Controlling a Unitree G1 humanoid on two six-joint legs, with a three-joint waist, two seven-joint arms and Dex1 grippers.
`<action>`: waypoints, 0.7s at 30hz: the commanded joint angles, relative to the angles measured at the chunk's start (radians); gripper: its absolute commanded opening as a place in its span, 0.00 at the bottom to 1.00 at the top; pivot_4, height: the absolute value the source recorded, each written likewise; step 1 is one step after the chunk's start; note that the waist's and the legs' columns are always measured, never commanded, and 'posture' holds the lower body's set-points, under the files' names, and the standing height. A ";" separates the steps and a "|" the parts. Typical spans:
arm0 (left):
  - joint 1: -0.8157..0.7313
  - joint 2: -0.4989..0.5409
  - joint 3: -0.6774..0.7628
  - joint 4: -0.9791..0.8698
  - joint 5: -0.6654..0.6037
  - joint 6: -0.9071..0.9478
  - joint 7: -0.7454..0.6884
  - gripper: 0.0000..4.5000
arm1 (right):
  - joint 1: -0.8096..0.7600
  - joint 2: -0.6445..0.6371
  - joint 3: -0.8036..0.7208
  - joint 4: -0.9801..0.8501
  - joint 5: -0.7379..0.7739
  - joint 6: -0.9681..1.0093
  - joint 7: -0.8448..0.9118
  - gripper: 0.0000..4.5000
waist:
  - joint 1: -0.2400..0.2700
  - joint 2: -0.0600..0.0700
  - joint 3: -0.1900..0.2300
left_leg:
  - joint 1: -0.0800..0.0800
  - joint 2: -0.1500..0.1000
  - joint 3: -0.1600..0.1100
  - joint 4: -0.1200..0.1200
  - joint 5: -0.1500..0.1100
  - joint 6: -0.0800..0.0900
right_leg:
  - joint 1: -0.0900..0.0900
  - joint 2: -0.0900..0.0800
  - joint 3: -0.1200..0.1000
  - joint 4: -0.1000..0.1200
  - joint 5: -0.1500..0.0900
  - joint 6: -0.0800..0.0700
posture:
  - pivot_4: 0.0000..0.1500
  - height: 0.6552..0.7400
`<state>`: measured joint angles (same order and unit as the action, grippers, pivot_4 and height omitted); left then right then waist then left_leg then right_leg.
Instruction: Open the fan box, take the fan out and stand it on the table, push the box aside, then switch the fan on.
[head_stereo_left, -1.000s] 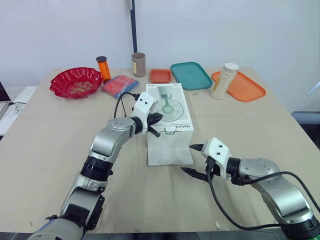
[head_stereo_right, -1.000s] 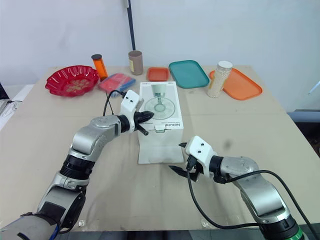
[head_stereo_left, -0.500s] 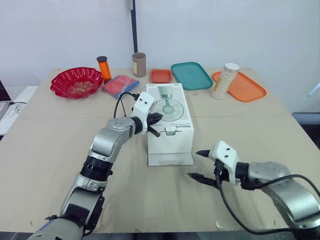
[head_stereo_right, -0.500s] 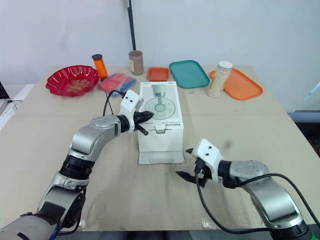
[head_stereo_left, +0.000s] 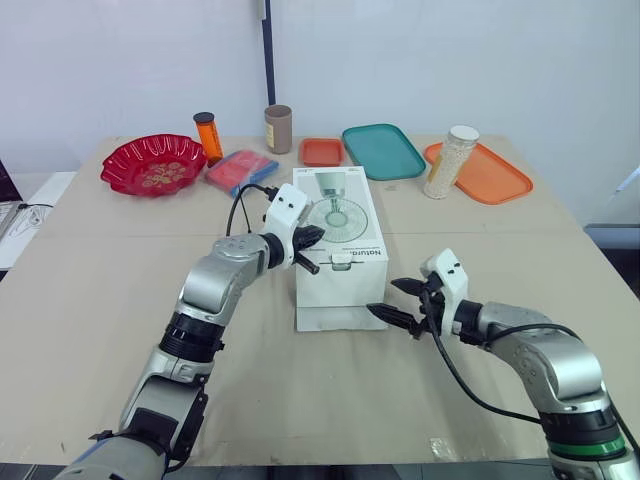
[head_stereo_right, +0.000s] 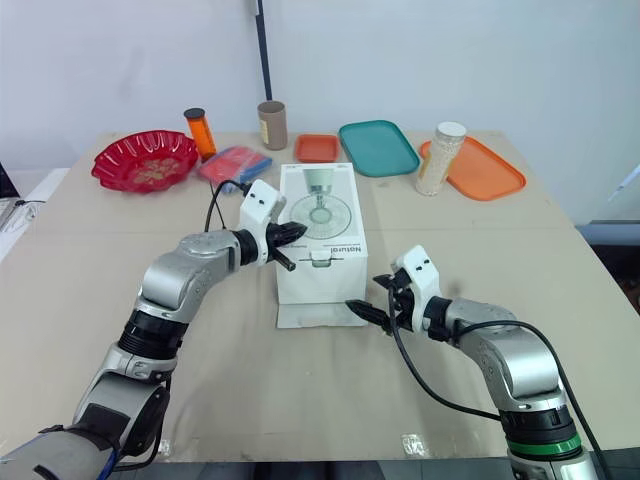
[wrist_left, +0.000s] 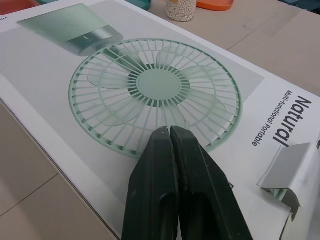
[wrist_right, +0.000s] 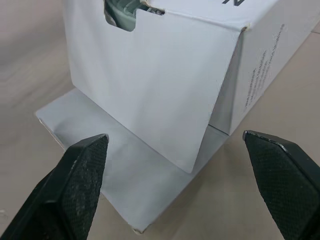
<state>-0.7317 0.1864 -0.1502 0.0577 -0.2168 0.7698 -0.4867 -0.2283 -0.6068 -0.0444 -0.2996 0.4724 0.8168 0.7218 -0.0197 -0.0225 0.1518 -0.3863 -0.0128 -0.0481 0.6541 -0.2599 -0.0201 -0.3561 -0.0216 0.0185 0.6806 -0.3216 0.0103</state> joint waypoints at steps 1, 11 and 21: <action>0.016 0.010 0.012 -0.034 -0.001 0.011 0.009 0.03 | 0.002 -0.013 -0.036 -0.070 0.084 0.056 0.027 0.98 | 0.000 0.000 0.000 | 0.000 0.000 0.000 0.000 0.000 0.000 | 0.000 0.000 0.000 0.000 0.000 0.000 | 1.00 0.98; 0.031 -0.012 0.003 -0.043 -0.004 0.009 0.022 0.03 | 0.048 -0.056 -0.115 -0.183 0.228 0.151 0.023 0.98 | 0.000 0.000 0.000 | 0.000 0.000 0.000 0.000 0.000 0.000 | 0.000 0.000 0.000 0.000 0.000 0.000 | 1.00 0.98; 0.009 0.021 0.043 -0.059 -0.027 0.015 0.006 0.03 | 0.044 -0.057 -0.218 -0.244 0.433 0.244 -0.011 0.98 | 0.000 0.000 0.000 | 0.000 0.000 0.000 0.000 0.000 0.000 | 0.000 0.000 0.000 0.000 0.000 0.000 | 1.00 0.98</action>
<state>-0.7099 0.1894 -0.1408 0.0279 -0.2289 0.7780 -0.4750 -0.1706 -0.6570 -0.2142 -0.5089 0.8498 1.0507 0.7227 -0.0198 -0.0226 0.1519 -0.3867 -0.0128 -0.0482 0.6541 -0.2602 -0.0197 -0.3561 -0.0215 0.0185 0.6806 -0.3216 0.0105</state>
